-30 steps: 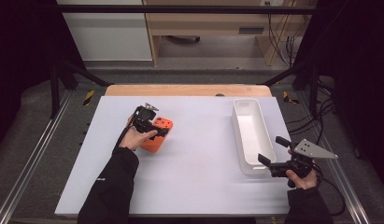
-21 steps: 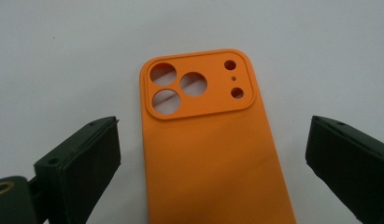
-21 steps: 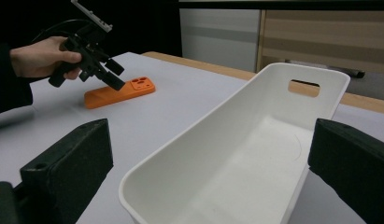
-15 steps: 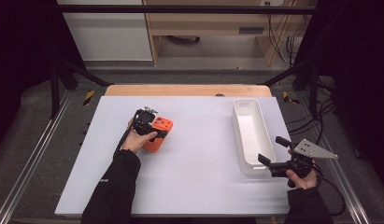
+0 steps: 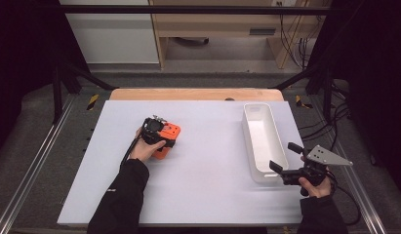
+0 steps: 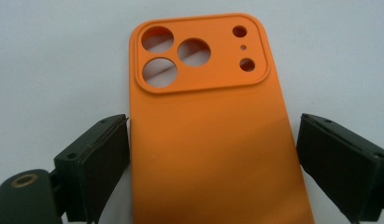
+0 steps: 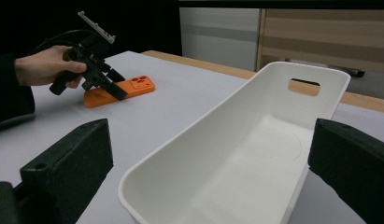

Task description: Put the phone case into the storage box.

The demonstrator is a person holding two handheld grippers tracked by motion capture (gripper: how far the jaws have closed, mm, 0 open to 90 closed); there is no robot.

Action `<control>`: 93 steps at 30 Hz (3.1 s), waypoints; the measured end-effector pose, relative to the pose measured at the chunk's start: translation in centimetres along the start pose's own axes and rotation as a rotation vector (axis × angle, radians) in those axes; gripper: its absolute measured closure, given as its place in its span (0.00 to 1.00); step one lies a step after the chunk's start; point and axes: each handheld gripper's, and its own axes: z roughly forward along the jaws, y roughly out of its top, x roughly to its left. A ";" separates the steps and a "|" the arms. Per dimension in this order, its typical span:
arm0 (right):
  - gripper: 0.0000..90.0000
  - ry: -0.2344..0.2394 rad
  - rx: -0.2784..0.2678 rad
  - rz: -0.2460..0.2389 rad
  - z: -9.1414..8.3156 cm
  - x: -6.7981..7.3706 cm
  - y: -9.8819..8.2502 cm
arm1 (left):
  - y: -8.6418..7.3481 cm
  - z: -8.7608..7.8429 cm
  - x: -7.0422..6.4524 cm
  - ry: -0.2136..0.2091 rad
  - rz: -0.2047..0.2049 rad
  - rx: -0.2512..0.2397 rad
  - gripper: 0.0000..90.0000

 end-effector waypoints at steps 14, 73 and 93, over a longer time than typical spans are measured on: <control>0.00 -0.001 -0.001 0.001 0.0 0.0 0.0 | 0.0 -0.1 -0.2 0.022 -0.002 0.000 0.15; 0.00 0.006 0.012 -0.013 0.1 0.1 0.0 | -2.1 -10.1 -2.4 -0.170 0.176 -0.237 0.16; 0.00 0.013 0.023 -0.038 0.2 0.7 0.5 | -3.3 -12.9 -4.7 -0.229 0.295 -0.284 0.16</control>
